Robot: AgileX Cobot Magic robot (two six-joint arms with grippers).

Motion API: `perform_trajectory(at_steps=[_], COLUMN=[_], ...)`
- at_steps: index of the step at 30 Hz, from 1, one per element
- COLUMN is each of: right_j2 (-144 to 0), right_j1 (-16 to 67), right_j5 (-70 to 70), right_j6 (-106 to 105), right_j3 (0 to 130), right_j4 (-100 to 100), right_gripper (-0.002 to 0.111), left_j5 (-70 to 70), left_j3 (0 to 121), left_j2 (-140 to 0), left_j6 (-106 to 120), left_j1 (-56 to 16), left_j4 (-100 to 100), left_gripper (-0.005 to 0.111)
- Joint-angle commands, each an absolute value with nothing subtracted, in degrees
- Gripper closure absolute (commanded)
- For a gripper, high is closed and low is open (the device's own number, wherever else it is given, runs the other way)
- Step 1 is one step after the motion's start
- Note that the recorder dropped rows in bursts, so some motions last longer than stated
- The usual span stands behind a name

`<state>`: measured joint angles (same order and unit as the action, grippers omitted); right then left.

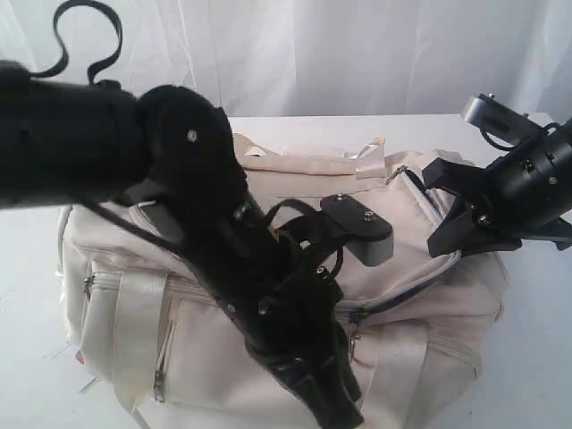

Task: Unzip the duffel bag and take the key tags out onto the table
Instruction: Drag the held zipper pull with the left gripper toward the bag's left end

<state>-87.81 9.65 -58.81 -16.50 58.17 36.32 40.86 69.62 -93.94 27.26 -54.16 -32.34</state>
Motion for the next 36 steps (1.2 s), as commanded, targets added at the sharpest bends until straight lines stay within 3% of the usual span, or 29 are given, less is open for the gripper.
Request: perform_trajectory(at_steps=[1, 7, 16, 20, 26, 36], right_j2=[-87.50, -87.50, -87.50, -87.50, -87.50, -87.50], right_j1=[8.94, 8.94, 8.94, 8.94, 8.94, 8.94], right_j5=[-58.15, -58.15, -58.02, -58.15, -58.15, -58.72], right_j6=[-16.28, -16.28, -16.28, -16.28, -16.28, -16.28], right_j3=[58.78, 58.78, 58.78, 58.78, 58.78, 58.78], right_j4=[35.78, 35.78, 35.92, 35.92, 35.92, 36.15], right_gripper=[0.108, 0.108, 0.108, 0.108, 0.108, 0.108], left_j5=[19.99, 8.46, 5.33, 4.42, 3.58, -3.18], left_j3=[60.78, 50.60, 51.02, 52.76, 53.76, 53.76], left_j2=[-87.71, -87.26, -87.26, -87.26, -87.38, -90.10], left_j6=[20.45, 10.70, 10.45, 10.45, 10.58, 15.41], left_j1=[-59.55, -60.06, -60.06, -60.06, -60.06, -60.06], left_j4=[-31.12, -30.64, -33.60, -33.49, -33.38, -32.92], left_gripper=[0.107, 0.107, 0.105, 0.085, 0.042, 0.038])
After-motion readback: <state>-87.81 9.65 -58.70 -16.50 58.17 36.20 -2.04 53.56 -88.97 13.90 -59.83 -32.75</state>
